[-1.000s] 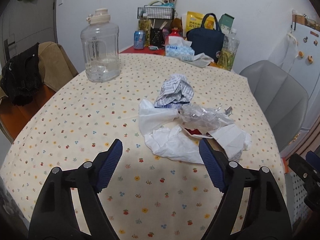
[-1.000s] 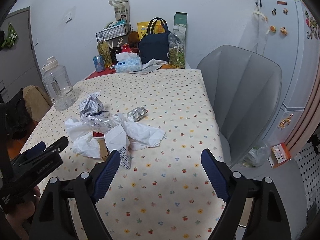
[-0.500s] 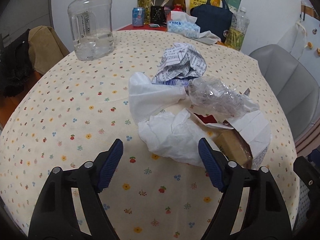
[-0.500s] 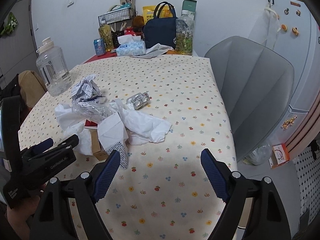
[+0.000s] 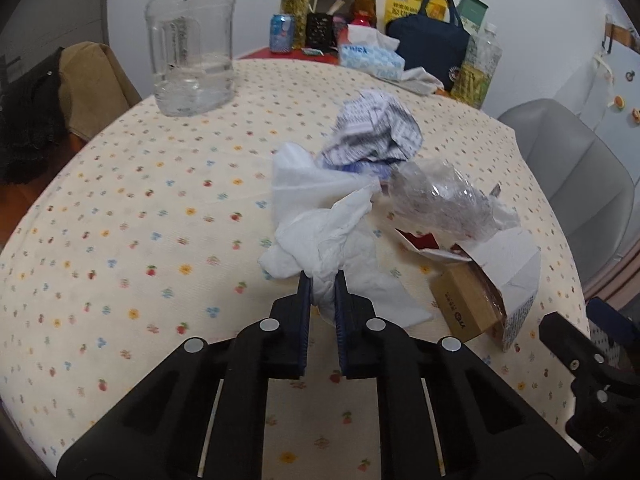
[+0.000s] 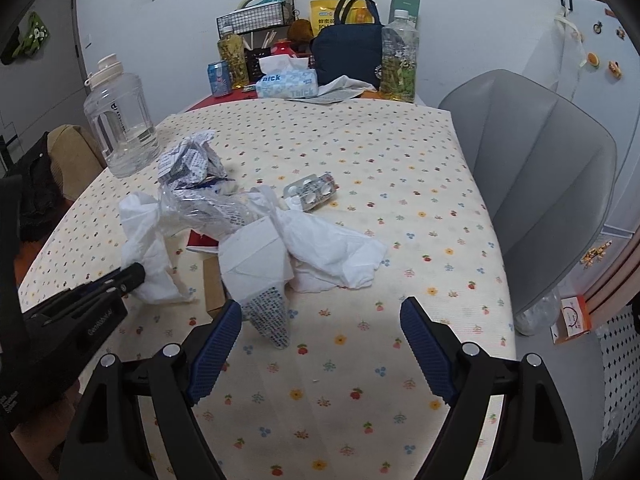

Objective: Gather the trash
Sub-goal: 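Close the right tool on the white printed paper packet while the left tool holds the tissue, then carry the tissue and paper packet over to the beige trash bin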

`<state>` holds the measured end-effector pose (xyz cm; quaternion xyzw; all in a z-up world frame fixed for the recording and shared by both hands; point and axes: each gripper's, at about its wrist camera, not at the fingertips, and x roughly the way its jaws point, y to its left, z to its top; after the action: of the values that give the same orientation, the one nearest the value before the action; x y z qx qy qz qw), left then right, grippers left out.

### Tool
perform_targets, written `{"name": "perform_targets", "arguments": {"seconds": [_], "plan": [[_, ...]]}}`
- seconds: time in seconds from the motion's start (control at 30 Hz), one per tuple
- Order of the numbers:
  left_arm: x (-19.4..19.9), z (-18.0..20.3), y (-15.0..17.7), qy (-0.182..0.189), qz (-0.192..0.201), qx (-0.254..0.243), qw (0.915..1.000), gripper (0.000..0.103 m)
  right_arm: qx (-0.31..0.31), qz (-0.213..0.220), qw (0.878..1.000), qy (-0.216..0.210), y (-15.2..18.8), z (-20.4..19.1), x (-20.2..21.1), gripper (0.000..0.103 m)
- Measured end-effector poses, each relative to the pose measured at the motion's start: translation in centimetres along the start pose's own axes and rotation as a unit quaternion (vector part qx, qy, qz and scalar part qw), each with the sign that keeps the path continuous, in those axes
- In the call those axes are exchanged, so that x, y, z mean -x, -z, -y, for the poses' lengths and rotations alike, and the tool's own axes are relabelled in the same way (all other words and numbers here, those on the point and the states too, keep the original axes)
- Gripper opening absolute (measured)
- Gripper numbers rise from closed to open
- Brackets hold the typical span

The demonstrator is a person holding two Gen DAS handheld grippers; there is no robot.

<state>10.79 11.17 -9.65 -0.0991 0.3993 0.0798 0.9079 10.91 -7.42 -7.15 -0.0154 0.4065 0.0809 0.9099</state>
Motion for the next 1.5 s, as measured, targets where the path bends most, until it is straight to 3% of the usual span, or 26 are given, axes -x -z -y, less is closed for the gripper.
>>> {"name": "perform_targets", "arguments": {"seconds": [0.47, 0.53, 0.7, 1.5], "plan": [[1.0, -1.5, 0.0, -0.025, 0.011, 0.008, 0.9996, 0.012, 0.02, -0.009, 0.999, -0.032, -1.1, -2.3, -2.2, 0.073], [0.8, -1.7, -0.1, -0.026, 0.011, 0.012, 0.9995, 0.012, 0.021, -0.011, 0.999, -0.035, -1.3, -2.4, -2.6, 0.069], [0.4, -1.9, -0.3, -0.027, 0.01, 0.016, 0.9995, 0.012, 0.019, -0.02, 0.998, -0.05, -1.6, -2.2, -3.1, 0.041], [5.6, 1.2, 0.6, 0.002, 0.053, -0.003, 0.9986, 0.012, 0.004, 0.03, 0.999, -0.043, -0.1, -0.2, 4.1, 0.039]]}}
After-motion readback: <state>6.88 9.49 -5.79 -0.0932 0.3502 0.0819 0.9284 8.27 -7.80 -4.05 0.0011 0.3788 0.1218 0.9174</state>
